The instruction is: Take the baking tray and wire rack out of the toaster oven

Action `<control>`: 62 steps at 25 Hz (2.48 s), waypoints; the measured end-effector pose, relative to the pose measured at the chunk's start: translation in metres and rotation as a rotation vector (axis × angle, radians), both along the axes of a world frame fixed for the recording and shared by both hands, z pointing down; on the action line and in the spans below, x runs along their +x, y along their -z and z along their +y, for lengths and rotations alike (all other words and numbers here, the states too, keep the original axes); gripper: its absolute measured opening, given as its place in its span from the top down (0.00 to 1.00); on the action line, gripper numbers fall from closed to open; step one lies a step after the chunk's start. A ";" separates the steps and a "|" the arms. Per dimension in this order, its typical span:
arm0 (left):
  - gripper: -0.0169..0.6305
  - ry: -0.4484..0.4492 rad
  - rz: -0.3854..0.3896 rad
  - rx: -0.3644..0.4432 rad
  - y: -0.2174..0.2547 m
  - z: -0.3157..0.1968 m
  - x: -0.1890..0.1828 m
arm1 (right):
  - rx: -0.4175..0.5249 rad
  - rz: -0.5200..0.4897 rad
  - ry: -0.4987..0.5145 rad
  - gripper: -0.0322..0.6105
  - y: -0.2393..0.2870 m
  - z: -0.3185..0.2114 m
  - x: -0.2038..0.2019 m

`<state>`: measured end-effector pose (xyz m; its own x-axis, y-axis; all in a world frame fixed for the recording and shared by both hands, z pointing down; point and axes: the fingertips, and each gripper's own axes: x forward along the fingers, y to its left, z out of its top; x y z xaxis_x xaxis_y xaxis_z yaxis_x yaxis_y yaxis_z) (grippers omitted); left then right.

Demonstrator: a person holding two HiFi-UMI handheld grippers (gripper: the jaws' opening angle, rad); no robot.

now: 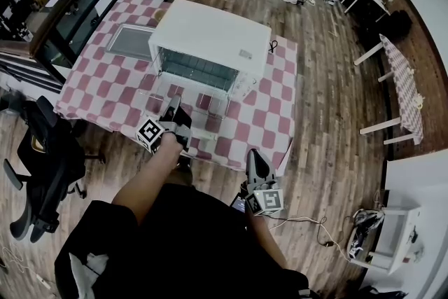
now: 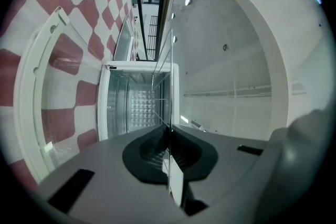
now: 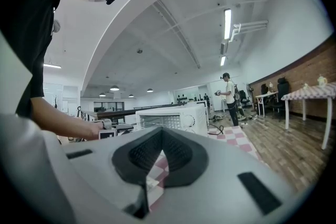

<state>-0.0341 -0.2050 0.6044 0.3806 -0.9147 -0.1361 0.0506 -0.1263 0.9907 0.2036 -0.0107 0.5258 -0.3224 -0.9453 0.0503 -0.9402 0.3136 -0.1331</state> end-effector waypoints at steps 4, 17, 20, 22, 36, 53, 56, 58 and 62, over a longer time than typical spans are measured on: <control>0.99 -0.001 0.026 0.041 0.015 0.005 0.001 | 0.005 -0.004 0.000 0.95 0.000 0.001 0.000; 0.87 0.040 0.023 -0.006 0.001 0.005 -0.002 | -0.010 -0.011 0.001 0.95 -0.003 0.002 0.002; 0.75 0.056 0.057 -0.001 -0.002 0.002 -0.005 | -0.012 -0.011 0.001 0.95 -0.003 -0.001 0.002; 0.68 0.080 0.075 -0.015 -0.003 -0.003 -0.009 | -0.016 -0.013 0.007 0.95 -0.004 -0.001 0.001; 0.98 0.030 0.002 -0.055 -0.007 -0.014 -0.012 | -0.011 -0.012 -0.008 0.95 -0.003 -0.001 0.004; 0.99 0.010 0.084 -0.046 0.000 0.043 -0.048 | 0.018 0.015 0.042 0.95 0.005 0.012 -0.022; 0.99 0.025 0.072 -0.059 -0.007 0.056 -0.068 | 0.023 0.023 0.059 0.95 0.004 0.014 -0.031; 0.99 0.040 0.083 -0.049 -0.003 0.063 -0.083 | 0.030 0.019 0.069 0.95 0.005 0.014 -0.036; 0.99 0.072 0.092 -0.041 0.002 0.074 -0.114 | 0.037 0.016 0.096 0.95 0.007 0.011 -0.050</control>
<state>-0.1484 -0.1306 0.6020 0.3012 -0.9447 -0.1295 0.1336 -0.0926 0.9867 0.1537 -0.0001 0.5184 -0.4114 -0.9112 0.0221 -0.9073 0.4071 -0.1050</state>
